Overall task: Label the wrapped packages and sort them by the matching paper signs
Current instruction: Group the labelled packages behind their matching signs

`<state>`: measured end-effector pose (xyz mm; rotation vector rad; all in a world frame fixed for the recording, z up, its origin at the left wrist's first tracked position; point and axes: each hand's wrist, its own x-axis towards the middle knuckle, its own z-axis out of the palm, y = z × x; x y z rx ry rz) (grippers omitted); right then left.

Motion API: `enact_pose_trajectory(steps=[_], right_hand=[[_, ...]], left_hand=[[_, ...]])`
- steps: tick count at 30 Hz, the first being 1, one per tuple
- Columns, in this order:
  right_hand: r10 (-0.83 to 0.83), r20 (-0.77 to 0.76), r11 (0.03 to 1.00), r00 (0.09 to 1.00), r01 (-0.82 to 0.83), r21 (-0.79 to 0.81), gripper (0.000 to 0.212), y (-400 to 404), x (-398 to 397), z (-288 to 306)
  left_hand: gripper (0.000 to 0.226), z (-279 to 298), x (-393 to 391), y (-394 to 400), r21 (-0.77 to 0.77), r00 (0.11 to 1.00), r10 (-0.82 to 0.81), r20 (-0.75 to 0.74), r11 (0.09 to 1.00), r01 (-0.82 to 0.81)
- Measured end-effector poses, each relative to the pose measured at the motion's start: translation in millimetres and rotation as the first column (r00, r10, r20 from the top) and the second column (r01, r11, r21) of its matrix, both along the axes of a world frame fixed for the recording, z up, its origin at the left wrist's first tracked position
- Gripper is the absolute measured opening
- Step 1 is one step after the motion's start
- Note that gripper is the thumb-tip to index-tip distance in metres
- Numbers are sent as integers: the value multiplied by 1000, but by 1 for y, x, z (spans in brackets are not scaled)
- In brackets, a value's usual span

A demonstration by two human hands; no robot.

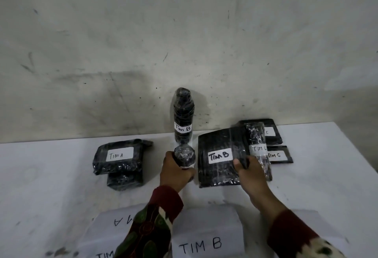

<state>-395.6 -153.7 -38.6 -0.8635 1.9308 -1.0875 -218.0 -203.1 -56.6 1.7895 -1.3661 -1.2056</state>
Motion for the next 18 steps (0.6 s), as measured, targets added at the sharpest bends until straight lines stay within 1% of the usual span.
enact_pose_trajectory(steps=[4,6,8,10,14,18], right_hand=[[-34,33,999,999,33,38,6,-14,13,-11],[-41,17,998,999,40,54,16,-22,15,-17],[-46,-24,995,999,48,83,15,-27,15,-22],[-47,-75,993,996,55,100,20,-32,15,-27],[-6,-176,993,984,26,113,23,-38,12,-32],[45,-259,989,965,-6,150,37,-38,13,-33]], left_hand=[[50,-1,2,-1,-24,1000,12,-6,1000,-12],[51,-2,2,-3,-35,1000,7,-12,999,-7],[52,-3,2,-6,-41,1000,7,-28,999,-8],[52,-3,3,-9,-42,999,10,-42,999,-12],[52,-3,3,-12,-32,997,14,-72,999,-17],[51,-5,3,-12,-54,997,3,-77,999,-7]])
